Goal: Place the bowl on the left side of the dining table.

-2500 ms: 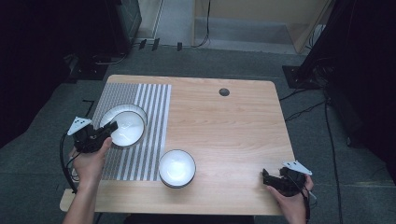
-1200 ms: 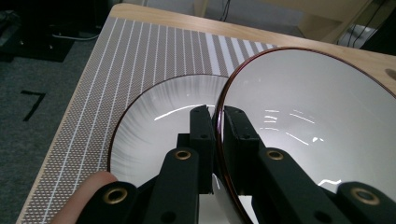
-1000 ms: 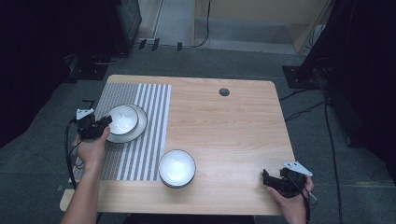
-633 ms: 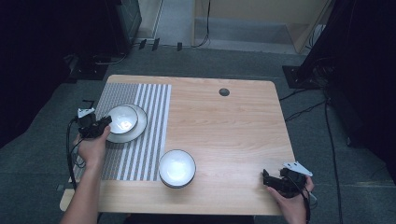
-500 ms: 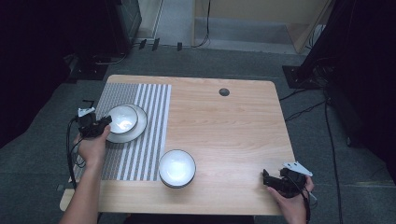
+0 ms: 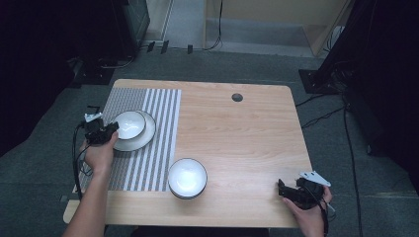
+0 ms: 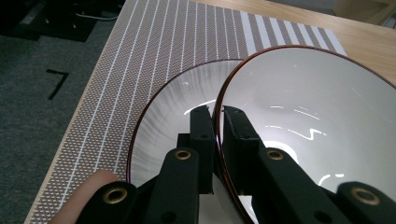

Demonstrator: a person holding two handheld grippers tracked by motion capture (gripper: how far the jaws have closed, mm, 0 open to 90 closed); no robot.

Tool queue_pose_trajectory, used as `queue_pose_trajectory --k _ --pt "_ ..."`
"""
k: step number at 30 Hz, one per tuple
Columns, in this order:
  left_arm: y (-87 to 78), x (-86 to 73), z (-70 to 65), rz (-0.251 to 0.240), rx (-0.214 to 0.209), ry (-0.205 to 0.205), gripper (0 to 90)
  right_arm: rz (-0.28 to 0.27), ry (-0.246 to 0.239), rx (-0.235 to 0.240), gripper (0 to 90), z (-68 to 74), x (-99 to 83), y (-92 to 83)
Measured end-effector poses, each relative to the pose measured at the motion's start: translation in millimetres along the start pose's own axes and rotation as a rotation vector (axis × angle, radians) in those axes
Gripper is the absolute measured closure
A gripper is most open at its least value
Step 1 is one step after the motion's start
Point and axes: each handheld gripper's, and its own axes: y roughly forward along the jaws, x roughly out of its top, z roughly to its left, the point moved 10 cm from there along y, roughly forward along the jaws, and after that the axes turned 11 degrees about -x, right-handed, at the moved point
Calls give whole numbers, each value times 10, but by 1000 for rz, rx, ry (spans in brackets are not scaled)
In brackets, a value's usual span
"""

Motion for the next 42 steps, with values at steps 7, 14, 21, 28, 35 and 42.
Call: queue_pose_trajectory --k 7,14,21,28,35,42 --pt "6 -2 -10 0 -2 0 823 0 0 0 0 0 -1 -1" --pt "-30 19 6 -38 -3 -35 697 0 0 0 0 -1 -1 -1" --pt "-121 101 -15 -91 -52 -80 506 0 0 0 0 -1 -1 0" --pt "-181 125 -77 -88 -91 -78 290 0 -4 3 0 5 -1 -2" --pt "-183 104 -126 -58 -56 -29 116 0 -6 6 0 9 -2 -3" --pt "-197 56 -192 -22 -15 47 8 -1 -9 9 0 16 -1 -4"
